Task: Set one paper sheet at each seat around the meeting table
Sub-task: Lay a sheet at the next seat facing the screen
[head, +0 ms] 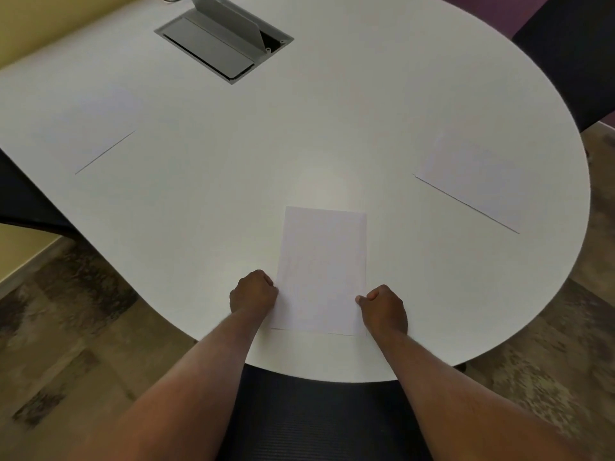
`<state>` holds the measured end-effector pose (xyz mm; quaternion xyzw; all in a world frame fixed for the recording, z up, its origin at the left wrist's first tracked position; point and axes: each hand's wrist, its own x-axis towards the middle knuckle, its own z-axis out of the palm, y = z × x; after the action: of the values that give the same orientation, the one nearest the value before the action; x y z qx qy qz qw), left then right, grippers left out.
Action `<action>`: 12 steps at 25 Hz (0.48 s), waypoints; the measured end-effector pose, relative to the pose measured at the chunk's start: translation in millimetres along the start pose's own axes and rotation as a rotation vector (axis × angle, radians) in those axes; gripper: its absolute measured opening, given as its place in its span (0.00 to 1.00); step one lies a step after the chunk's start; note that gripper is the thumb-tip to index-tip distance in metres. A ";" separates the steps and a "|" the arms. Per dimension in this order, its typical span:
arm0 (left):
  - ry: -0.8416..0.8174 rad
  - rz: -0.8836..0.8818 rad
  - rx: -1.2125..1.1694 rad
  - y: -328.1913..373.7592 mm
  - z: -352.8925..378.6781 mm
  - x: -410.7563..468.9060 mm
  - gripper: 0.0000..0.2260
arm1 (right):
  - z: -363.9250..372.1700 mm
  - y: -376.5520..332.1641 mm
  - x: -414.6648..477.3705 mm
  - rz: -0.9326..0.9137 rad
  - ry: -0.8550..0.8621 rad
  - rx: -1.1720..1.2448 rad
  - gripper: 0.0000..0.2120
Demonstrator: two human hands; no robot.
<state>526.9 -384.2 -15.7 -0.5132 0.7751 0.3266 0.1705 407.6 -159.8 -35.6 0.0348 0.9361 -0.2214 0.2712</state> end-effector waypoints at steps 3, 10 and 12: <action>0.009 0.009 0.020 -0.9 1.9 4.0 0.03 | 1.4 2.2 1.6 -0.006 -0.001 0.007 0.10; -0.006 0.001 0.042 0.5 4.4 5.9 0.03 | -0.5 5.4 4.8 -0.011 -0.010 0.042 0.11; 0.003 0.003 0.051 1.8 4.1 3.9 0.02 | -4.5 6.6 5.1 -0.021 -0.020 0.049 0.12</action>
<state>523.4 -383.6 -20.4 -0.5080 0.7843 0.3064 0.1817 402.3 -152.2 -37.5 0.0293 0.9280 -0.2473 0.2772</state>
